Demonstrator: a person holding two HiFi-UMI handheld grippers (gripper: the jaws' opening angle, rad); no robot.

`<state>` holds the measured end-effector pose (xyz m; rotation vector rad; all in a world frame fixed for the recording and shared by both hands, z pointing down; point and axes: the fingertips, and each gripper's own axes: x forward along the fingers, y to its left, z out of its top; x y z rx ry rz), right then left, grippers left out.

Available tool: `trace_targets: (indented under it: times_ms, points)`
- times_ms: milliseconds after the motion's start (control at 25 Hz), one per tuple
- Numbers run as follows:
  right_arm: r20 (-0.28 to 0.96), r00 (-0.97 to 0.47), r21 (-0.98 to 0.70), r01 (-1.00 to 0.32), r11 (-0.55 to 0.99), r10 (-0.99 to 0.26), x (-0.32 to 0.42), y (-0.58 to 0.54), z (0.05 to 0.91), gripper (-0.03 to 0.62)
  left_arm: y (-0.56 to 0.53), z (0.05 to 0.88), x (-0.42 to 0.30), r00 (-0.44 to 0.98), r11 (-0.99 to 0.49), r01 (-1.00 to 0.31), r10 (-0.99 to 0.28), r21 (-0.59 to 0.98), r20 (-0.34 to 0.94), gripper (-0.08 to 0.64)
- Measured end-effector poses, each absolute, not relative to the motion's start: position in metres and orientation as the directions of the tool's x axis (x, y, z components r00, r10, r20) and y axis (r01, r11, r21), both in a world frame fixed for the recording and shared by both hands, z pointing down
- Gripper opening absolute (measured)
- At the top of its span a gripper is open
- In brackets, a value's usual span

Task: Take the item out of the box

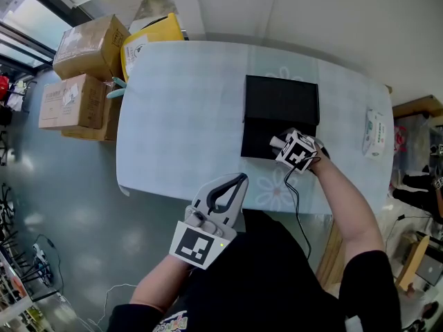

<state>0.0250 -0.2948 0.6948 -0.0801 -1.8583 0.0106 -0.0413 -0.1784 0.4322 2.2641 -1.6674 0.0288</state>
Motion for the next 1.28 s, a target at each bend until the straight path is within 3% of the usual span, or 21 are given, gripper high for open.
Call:
trace_targets:
  times_ms: [760,1280]
  points:
    - [0.867,-0.487,0.049,-0.127,0.991,-0.105,0.012,-0.294,0.641,0.14,-0.157,0.416,-0.041,0.349,-0.307,-0.926,-0.917,0.221,0.191,0.002]
    - [0.637,-0.684,0.116,-0.369,0.922,-0.354,0.002,-0.272,0.512,0.14,-0.126,0.389,-0.045,0.416,-0.39,-0.902,-0.898,0.184,0.139,0.002]
